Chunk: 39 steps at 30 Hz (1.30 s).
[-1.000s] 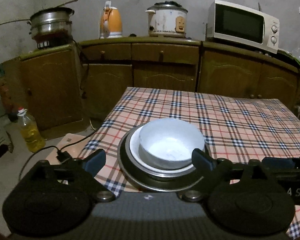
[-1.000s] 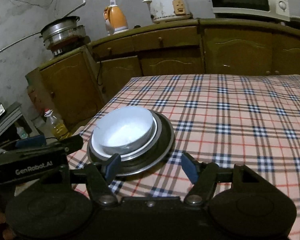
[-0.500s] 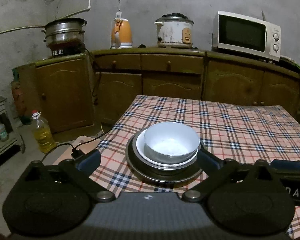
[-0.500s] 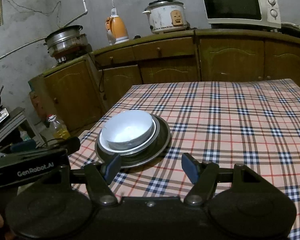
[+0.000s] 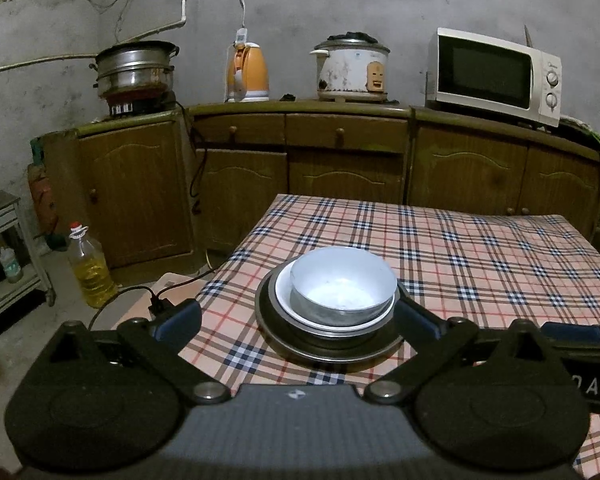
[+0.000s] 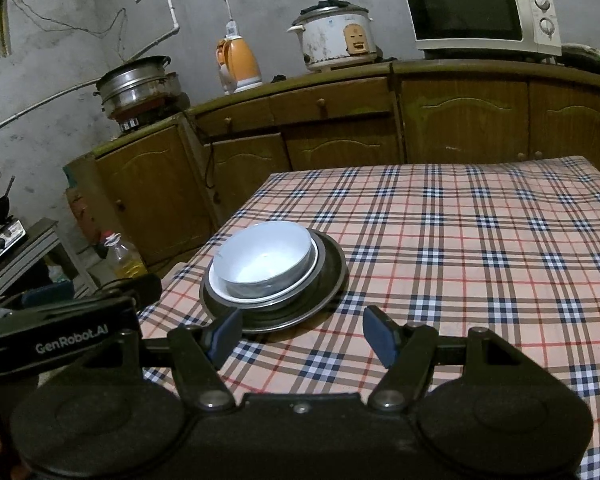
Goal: Organize plates and bowls
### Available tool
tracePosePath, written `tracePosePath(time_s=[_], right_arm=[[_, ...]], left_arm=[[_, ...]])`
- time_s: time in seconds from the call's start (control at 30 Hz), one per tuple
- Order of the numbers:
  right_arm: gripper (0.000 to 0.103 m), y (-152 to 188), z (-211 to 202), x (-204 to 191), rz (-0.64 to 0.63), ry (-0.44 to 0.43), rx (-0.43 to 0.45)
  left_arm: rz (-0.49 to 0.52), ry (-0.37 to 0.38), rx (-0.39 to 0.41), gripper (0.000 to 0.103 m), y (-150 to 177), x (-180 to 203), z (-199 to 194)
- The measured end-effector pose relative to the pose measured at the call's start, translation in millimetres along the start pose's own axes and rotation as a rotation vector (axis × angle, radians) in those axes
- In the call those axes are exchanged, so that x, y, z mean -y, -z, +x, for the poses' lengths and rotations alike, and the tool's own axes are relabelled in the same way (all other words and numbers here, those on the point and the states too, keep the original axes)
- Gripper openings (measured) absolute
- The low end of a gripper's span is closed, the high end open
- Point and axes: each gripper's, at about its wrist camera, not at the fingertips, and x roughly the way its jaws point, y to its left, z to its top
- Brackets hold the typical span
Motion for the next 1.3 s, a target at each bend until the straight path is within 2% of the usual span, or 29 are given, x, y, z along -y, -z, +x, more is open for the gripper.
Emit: tracePosePath(time_s=[1.3], right_arm=[[0.080,2.8,6.2,-1.0,-0.010,0.004,-0.017]], left_arm=[[-0.002,-0.002,-0.013,0.103,2.2,-0.1,6.3]])
